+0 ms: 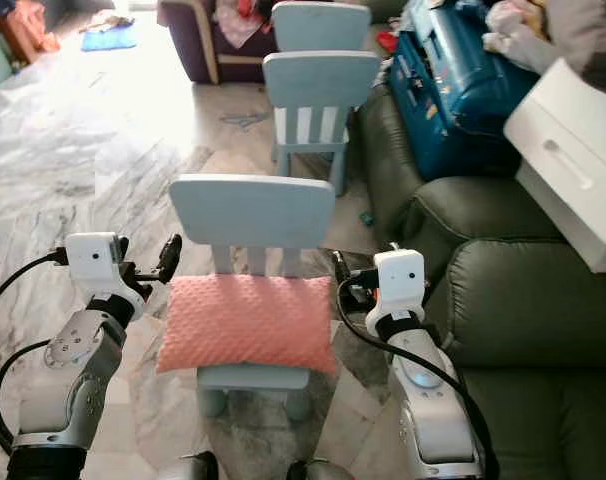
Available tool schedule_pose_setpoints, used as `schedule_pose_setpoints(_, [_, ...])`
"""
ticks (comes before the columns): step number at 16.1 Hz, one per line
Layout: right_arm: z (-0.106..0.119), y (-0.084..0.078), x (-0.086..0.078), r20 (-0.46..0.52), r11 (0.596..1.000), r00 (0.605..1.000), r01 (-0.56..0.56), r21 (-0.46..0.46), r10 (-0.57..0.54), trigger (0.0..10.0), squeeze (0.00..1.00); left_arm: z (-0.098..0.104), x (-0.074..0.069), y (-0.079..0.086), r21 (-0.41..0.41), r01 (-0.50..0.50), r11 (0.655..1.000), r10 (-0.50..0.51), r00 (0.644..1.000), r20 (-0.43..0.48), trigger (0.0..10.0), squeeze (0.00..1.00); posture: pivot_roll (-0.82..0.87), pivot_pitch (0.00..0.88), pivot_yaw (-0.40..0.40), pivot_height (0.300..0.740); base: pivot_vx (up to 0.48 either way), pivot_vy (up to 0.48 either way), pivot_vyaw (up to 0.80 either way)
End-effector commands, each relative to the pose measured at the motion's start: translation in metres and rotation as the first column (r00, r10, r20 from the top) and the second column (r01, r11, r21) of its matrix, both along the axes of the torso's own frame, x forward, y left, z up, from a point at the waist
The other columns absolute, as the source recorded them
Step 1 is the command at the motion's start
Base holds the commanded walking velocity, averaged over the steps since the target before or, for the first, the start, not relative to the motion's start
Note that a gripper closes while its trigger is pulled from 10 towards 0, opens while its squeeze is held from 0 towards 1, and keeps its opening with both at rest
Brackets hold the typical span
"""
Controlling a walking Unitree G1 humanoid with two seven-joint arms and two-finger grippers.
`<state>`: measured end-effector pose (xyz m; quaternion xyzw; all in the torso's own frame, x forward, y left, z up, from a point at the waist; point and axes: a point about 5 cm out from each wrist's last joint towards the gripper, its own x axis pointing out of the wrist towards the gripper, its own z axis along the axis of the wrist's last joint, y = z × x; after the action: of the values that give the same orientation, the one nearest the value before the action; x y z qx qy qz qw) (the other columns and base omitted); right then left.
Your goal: Move the pillow to the sofa
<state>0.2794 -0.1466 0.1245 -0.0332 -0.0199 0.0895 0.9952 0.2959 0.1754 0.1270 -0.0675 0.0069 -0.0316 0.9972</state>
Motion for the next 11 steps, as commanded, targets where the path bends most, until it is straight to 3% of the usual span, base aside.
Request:
schedule_pose_setpoints(1, [0.0019,0.0019,-0.0005,0.004,1.000,1.000,-0.001,0.001,0.001,10.0,0.00,0.0005,-0.0012,0.0019,0.007,-0.006,1.000,0.006,1.000,0.004,10.0,0.00,-0.09,0.157,-0.034,0.740,0.000,0.000,0.00])
schedule_pose_setpoints(6, [0.0022,0.0015,-0.0003,0.004,1.000,1.000,0.000,-0.002,0.000,10.0,0.00,-0.0007,-0.0012,0.0018,0.023,-0.001,1.000,0.001,1.000,-0.004,10.0,0.00,-0.09,0.157,-0.035,0.740,0.000,0.000,0.00])
schedule_pose_setpoints(8, [0.0023,0.0014,-0.0001,0.005,1.000,1.000,0.000,-0.004,0.000,10.0,0.00,-0.0015,-0.0013,0.0015,0.020,0.000,1.000,0.000,1.000,-0.007,10.0,0.00,-0.09,0.157,-0.036,0.740,0.000,-0.480,0.00])
schedule_pose_setpoints(11, [0.0023,0.0011,-0.0002,0.004,1.000,1.000,0.001,-0.005,0.000,10.0,0.00,0.0004,-0.0014,0.0012,0.002,-0.003,1.000,0.003,1.000,0.010,10.0,0.00,-0.09,0.157,-0.036,0.740,0.000,0.000,0.00])
